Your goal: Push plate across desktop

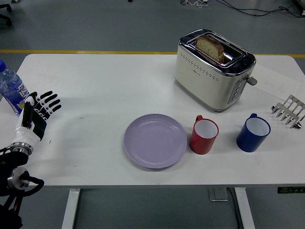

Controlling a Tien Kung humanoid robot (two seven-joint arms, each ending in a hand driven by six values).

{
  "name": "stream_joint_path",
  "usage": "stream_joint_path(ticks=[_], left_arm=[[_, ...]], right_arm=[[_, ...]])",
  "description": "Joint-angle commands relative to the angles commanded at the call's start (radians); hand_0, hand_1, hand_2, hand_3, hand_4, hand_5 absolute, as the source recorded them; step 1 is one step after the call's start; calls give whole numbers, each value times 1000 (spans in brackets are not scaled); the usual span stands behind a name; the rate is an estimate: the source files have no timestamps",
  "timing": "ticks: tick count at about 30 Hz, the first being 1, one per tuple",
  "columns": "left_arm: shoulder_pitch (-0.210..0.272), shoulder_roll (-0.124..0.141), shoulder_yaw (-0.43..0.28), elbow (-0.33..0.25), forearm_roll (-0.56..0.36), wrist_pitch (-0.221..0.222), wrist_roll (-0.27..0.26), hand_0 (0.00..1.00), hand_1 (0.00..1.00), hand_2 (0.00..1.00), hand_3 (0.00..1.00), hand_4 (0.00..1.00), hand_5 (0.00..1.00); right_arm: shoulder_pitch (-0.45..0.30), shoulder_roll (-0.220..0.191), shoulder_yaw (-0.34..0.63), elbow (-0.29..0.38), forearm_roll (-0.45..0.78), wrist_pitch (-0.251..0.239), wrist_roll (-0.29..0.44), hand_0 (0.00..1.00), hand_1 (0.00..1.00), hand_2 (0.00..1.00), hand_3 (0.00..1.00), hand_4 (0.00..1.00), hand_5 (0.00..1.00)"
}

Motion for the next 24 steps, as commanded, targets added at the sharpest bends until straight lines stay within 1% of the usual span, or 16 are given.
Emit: stream_joint_path(ticks=[1,2,3,4,11,13,14,15,22,24], left_arm=[[1,-1,-3,0,-4,-1,1,669,690,681,620,492,945],[20,-7,-23,-6,-39,-13,5,669,690,681,620,492,945],[27,-9,-30,-8,-64,-16,6,669,688,681,621,494,945],[36,-10,-38,-10,-71,-16,2,669,688,681,621,494,945],[56,-9,-54,-11,-74,-11,-6,669,687,680,613,496,944],[57,-7,-52,-7,-75,16,-18,669,687,680,613,496,944],[56,-6,-50,-5,-80,46,-27,669,687,680,613,496,944],[55,-7,-52,-2,-85,64,-34,670,682,673,625,496,944],[54,-10,-55,3,-90,87,-46,670,681,672,632,492,939],[54,-10,-55,3,-90,86,-45,670,681,672,632,492,939]], right_arm=[[0,0,0,0,0,0,0,531,500,600,550,252,200],[2,0,1,0,0,0,1,531,500,600,550,252,200],[3,0,1,0,0,0,1,531,500,600,551,252,201],[4,0,2,0,0,0,1,531,500,600,551,252,201],[8,-1,3,0,4,-1,3,531,500,600,551,253,201],[10,-2,4,0,6,-2,4,531,500,600,551,253,201],[10,-3,3,0,7,-2,4,531,500,600,551,253,201],[11,-3,3,0,7,-2,4,531,500,600,550,253,201],[13,-4,-6,0,18,-3,7,531,501,600,551,253,201],[13,-5,-8,0,22,-4,7,531,501,600,551,253,201]])
